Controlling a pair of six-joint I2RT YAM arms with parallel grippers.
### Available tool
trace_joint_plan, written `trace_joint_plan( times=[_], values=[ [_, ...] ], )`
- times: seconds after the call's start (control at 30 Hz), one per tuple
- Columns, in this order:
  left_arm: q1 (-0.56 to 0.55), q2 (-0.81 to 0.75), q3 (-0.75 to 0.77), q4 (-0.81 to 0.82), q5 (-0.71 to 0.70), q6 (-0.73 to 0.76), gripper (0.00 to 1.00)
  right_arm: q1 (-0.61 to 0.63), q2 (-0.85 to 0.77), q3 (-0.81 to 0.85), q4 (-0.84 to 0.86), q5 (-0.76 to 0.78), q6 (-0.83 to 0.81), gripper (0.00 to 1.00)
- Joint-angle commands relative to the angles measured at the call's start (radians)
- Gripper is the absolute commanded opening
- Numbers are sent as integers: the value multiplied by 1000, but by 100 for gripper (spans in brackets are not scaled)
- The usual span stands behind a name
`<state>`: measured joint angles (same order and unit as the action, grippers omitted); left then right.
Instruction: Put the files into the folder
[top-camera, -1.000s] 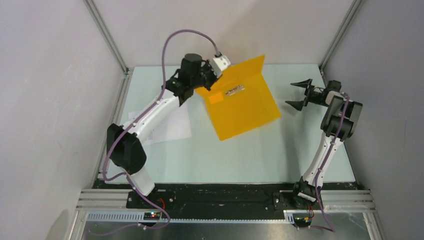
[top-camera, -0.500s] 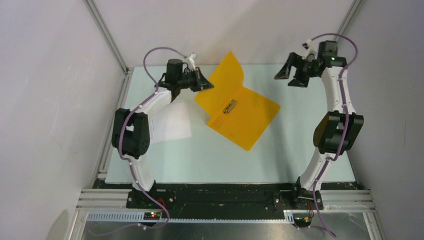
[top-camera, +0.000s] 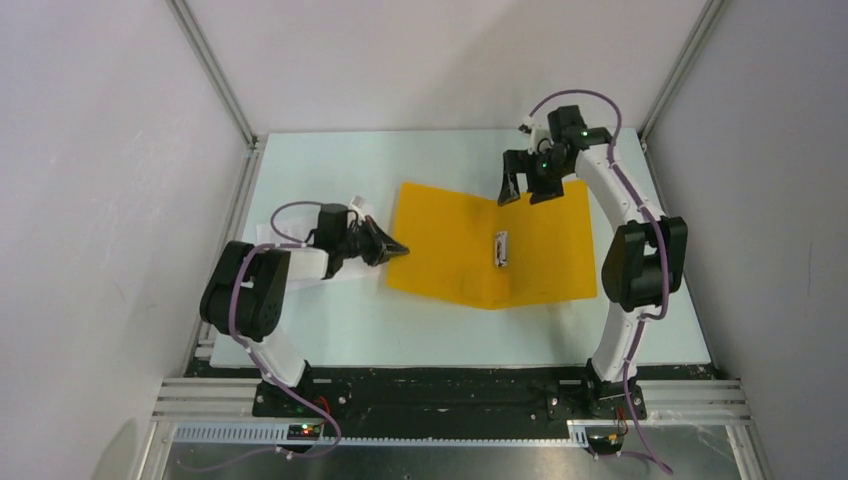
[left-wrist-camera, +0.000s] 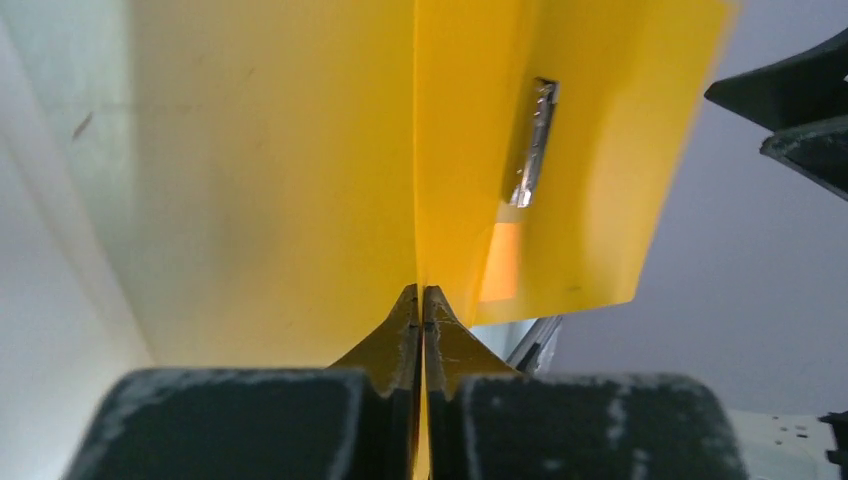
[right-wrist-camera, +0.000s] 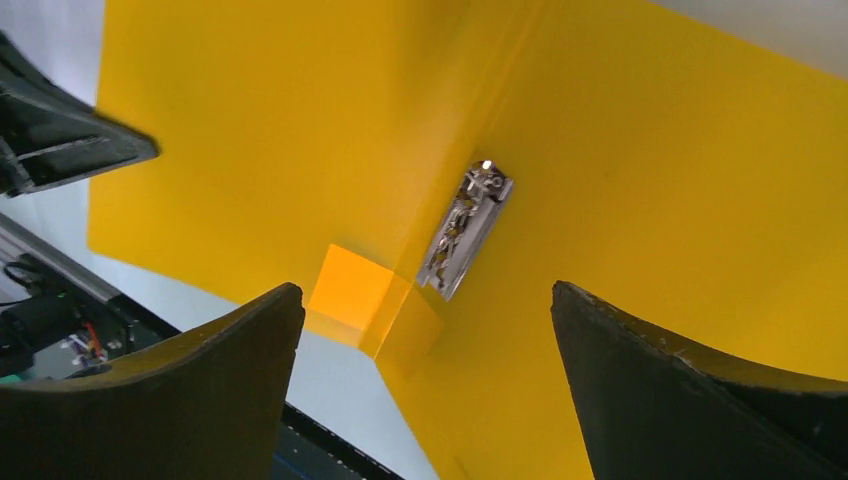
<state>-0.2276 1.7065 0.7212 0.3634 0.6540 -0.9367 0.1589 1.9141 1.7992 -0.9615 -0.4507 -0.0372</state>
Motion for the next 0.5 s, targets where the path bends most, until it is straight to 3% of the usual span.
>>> trace_joint_plan(
  times=[0.0, 0.1, 0.13, 0.27, 0.4, 0.47],
  values=[
    [-25, -81, -58, 47, -40, -35, 12, 34, 44, -75, 46, 101, 24, 97],
    [-55, -104, -86, 43, -62, -20, 23, 45, 53, -142, 54, 199, 32, 88],
    [-60, -126, -90, 40, -73, -7, 36, 48, 57, -154, 58, 212, 32, 87],
    [-65, -199, -75, -42, -122, 86, 59, 63, 75, -211, 76, 267, 33, 83],
    [-78, -235, 100, -363, -253, 316, 70, 83, 82, -209, 89, 285, 14, 82],
    [-92, -223, 242, -511, -408, 444, 76, 97, 80, -189, 89, 301, -3, 81]
  ],
)
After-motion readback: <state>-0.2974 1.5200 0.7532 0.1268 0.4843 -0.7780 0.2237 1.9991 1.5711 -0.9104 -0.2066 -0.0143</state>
